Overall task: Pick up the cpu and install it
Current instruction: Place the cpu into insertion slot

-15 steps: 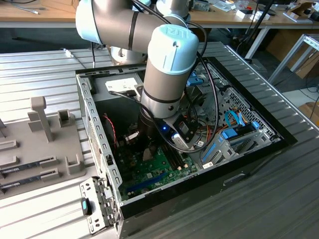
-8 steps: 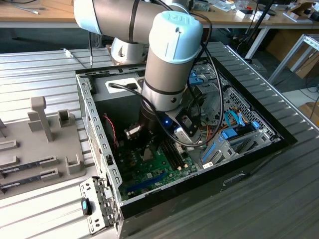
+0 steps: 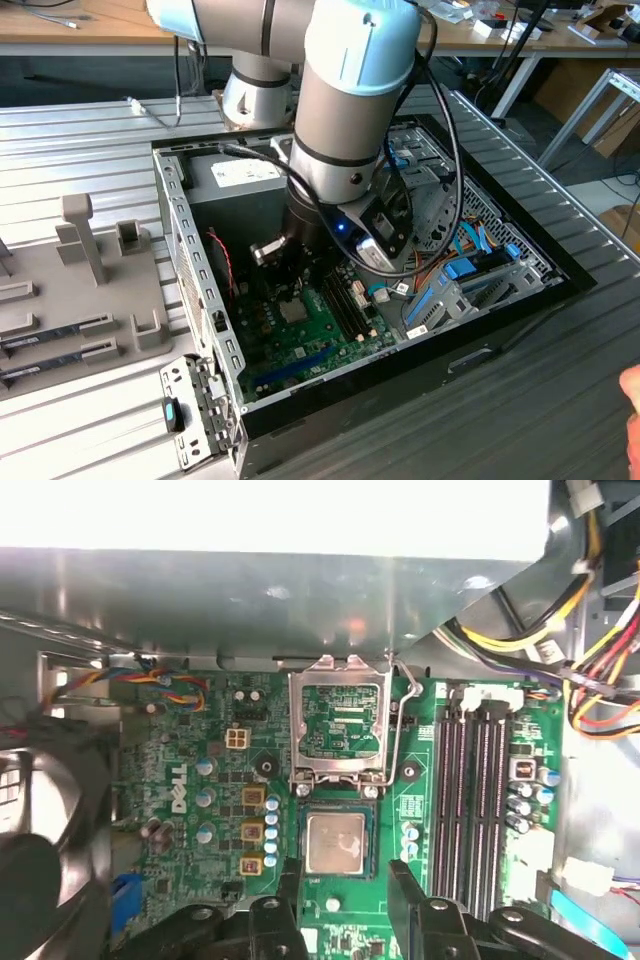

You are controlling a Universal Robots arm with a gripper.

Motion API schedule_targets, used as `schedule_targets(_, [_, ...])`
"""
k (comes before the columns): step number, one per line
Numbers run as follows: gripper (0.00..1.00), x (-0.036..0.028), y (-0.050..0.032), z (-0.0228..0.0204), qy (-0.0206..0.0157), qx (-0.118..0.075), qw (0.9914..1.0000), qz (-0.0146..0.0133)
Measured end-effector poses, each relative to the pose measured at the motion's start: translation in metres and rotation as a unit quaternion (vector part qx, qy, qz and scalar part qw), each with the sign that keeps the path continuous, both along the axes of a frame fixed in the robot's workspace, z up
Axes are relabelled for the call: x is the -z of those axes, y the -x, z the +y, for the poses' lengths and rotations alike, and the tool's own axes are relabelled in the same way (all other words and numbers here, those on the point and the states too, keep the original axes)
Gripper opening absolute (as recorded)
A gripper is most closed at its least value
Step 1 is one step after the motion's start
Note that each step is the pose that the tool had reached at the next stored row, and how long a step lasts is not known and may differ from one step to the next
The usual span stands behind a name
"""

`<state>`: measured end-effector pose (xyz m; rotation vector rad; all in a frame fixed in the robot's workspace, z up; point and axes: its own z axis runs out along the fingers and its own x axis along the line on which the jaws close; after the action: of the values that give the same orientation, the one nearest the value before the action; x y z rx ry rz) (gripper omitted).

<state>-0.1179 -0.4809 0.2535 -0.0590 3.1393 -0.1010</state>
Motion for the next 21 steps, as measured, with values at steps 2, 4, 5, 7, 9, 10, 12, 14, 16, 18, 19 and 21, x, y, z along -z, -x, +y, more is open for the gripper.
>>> schedule_targets(2, [0.47, -0.0052, 0.0000, 0.0000, 0.0000, 0.000, 1.00000, 0.0000])
schedule_targets(4, [0.47, -0.0052, 0.0000, 0.0000, -0.0001, 0.000, 1.00000, 0.0000])
schedule_targets(5, [0.47, -0.0054, 0.0000, 0.0000, 0.0000, 0.000, 1.00000, 0.0000])
schedule_targets(7, [0.47, -0.0055, 0.0000, 0.0000, 0.0000, 0.000, 1.00000, 0.0000])
schedule_targets(9, [0.47, -0.0046, 0.0000, 0.0000, 0.0000, 0.000, 1.00000, 0.0000])
schedule_targets(10, [0.47, -0.0040, 0.0000, 0.0000, 0.0000, 0.000, 1.00000, 0.0000])
schedule_targets(12, [0.47, -0.0024, 0.0000, 0.0000, 0.0000, 0.000, 1.00000, 0.0000])
schedule_targets(14, [0.47, -0.0007, -0.0002, 0.0000, 0.0000, 0.000, 1.00000, 0.0000])
schedule_targets(16, [0.47, 0.0005, -0.0009, 0.0000, 0.0001, 0.000, 1.00000, 0.0000])
schedule_targets(18, [0.47, 0.0008, -0.0024, -0.0001, 0.0001, 0.000, 1.00000, 0.0000])
schedule_targets(19, [0.47, 0.0010, -0.0033, 0.0000, 0.0000, 0.000, 1.00000, 0.0000])
schedule_targets(21, [0.45, 0.0009, -0.0043, 0.0000, 0.0000, 0.000, 1.00000, 0.0000])
